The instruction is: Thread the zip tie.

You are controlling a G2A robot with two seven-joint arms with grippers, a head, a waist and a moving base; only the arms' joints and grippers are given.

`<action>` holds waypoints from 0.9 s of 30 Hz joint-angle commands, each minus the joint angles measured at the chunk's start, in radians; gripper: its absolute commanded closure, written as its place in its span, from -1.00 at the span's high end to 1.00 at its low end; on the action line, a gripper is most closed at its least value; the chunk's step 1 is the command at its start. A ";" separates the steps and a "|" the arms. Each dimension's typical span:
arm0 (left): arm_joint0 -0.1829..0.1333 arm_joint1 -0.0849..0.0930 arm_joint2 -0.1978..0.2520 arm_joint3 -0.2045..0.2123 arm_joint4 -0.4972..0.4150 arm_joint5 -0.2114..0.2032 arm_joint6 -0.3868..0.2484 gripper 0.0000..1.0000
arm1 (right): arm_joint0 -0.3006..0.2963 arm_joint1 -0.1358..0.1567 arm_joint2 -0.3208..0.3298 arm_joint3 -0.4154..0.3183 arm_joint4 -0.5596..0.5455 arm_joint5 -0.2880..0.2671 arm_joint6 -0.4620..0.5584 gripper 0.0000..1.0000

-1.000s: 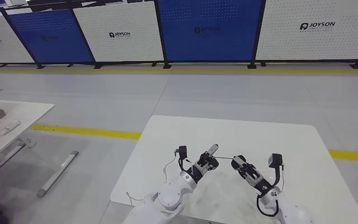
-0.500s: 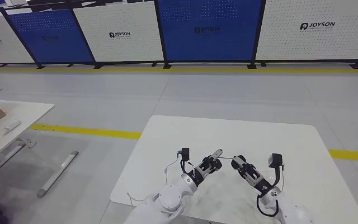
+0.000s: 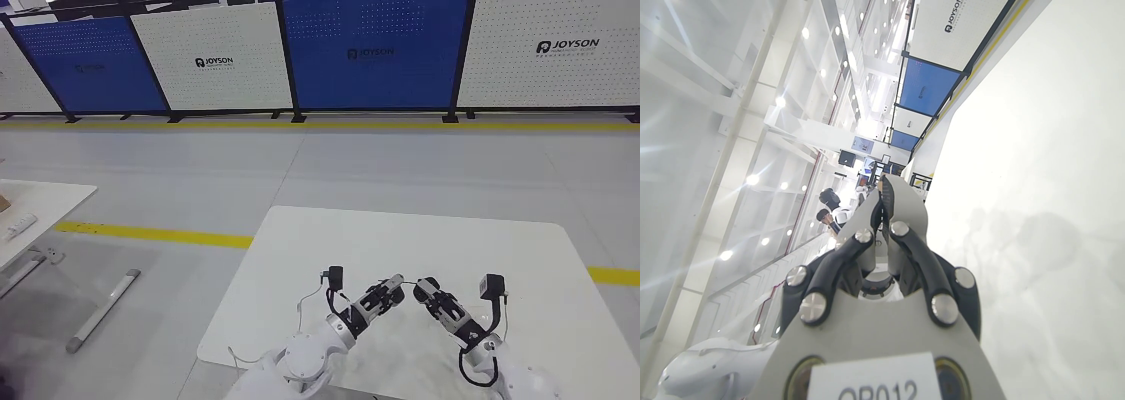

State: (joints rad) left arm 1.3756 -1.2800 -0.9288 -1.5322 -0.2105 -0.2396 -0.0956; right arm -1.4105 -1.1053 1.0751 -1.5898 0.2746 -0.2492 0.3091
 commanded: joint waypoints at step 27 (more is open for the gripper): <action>-0.004 -0.008 -0.002 -0.001 0.008 0.013 -0.009 -0.64 | 0.000 0.000 0.000 0.000 0.000 0.000 0.000 -1.00</action>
State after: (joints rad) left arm 1.3709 -1.2880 -0.9308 -1.5331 -0.2028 -0.2273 -0.1038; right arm -1.4105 -1.1053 1.0751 -1.5898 0.2746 -0.2492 0.3091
